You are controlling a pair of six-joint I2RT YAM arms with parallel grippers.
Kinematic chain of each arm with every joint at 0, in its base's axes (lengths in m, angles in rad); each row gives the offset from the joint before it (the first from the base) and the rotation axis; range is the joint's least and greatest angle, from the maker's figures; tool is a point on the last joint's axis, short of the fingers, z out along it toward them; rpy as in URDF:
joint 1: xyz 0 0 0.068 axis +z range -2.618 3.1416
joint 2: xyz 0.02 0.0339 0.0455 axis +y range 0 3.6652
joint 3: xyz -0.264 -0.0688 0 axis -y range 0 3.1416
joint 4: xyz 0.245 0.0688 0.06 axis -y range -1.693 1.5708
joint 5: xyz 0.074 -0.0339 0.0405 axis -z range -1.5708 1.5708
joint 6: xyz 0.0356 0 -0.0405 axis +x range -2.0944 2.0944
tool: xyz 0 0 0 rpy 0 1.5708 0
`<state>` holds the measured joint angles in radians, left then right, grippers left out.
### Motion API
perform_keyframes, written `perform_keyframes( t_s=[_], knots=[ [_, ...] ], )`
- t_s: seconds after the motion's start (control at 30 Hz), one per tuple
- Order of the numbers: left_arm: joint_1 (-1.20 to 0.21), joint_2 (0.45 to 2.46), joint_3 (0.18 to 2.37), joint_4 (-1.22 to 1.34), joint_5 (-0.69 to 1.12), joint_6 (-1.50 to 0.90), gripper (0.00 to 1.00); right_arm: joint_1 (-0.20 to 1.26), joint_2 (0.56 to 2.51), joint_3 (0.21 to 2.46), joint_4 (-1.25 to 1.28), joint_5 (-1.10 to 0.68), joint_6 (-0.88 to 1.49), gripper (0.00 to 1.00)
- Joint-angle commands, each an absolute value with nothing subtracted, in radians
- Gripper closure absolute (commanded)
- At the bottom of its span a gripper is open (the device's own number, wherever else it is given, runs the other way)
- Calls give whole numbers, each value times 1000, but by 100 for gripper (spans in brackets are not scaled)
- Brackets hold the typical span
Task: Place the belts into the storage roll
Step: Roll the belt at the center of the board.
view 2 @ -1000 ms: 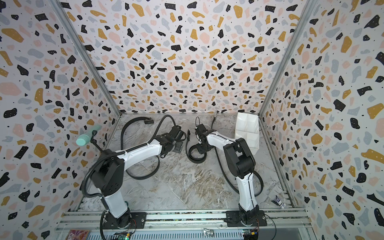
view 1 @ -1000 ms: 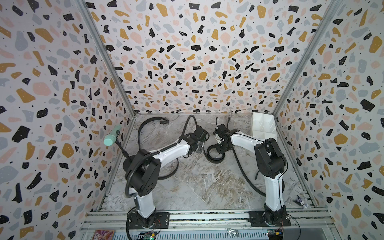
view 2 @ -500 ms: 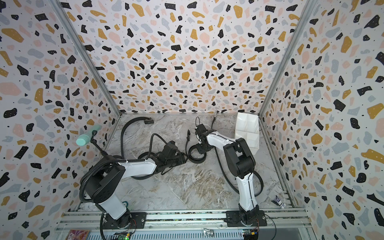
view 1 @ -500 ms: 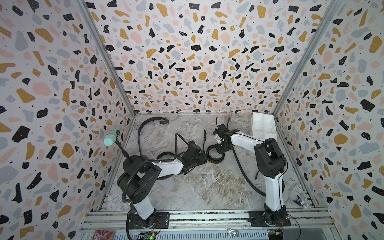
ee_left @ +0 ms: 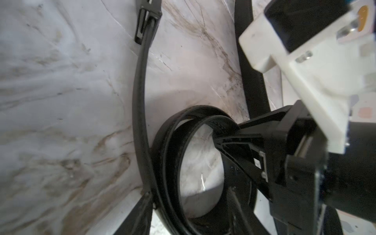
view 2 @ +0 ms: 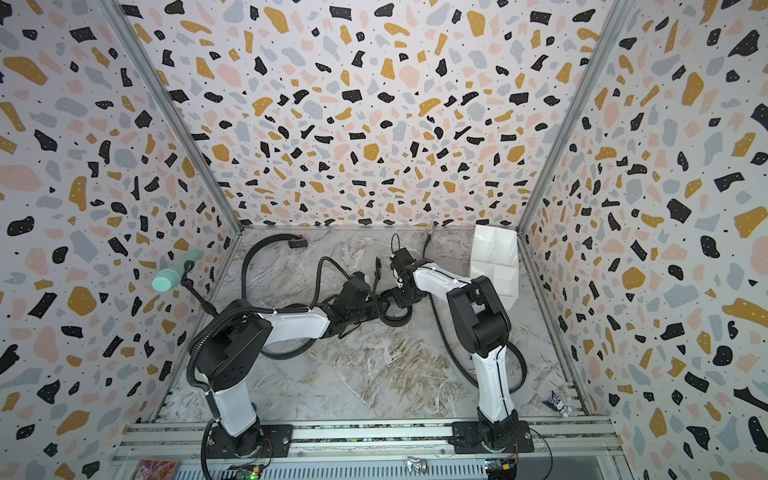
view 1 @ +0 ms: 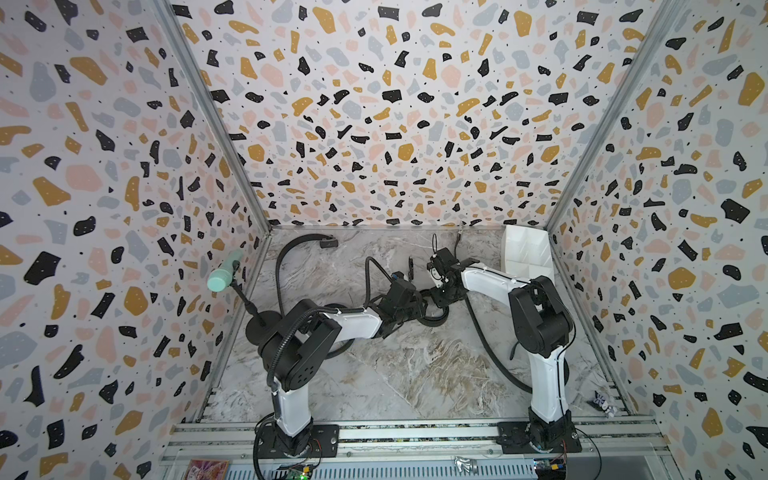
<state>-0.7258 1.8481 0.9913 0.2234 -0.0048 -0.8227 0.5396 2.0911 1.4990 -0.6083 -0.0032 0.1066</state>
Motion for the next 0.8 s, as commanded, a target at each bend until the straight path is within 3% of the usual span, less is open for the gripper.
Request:
perform_keyframes(
  t_s=[0.0, 0.47, 0.57, 0.67, 0.77],
  knots=[
    [-729, 1857, 1038, 147, -55, -757, 48, 566, 2196, 1412, -751, -100, 116, 100],
    [-753, 2032, 1256, -61, -105, -667, 65, 573, 2193, 1404, -735, -120, 121, 100],
    [-752, 2044, 1268, -85, -116, -656, 74, 579, 2189, 1398, -727, -141, 125, 100],
    [-757, 2055, 1292, -147, -137, -618, 91, 586, 2171, 1386, -717, -186, 135, 100],
    [-760, 2050, 1291, -219, -167, -549, 100, 579, 2131, 1379, -717, -217, 145, 78]
  ],
)
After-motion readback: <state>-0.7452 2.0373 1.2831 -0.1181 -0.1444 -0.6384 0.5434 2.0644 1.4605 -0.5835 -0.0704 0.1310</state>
